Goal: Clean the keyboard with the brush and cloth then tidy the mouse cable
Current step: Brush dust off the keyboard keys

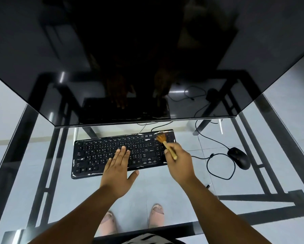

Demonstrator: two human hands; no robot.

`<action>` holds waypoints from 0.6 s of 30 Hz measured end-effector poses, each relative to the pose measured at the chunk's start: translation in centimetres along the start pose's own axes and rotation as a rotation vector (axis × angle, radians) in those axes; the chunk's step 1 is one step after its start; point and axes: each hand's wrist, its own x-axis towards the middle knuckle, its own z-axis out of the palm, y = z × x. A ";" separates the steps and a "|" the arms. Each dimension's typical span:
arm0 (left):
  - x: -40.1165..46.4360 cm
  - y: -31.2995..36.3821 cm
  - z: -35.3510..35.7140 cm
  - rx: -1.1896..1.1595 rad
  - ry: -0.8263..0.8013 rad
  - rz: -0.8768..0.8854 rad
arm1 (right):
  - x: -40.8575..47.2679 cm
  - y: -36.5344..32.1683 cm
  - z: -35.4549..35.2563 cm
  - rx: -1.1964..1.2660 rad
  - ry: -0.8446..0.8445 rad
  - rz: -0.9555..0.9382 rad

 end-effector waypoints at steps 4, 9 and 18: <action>-0.1 0.0 -0.1 -0.040 0.006 0.008 | -0.5 0.4 0.0 -0.026 0.089 0.109; -0.2 -0.3 -0.3 -0.053 -0.005 0.017 | -1.2 -0.1 0.3 -0.051 0.062 0.099; -1.8 -3.9 -1.5 -0.100 0.079 -0.046 | -1.3 -2.6 2.3 -0.072 0.236 0.149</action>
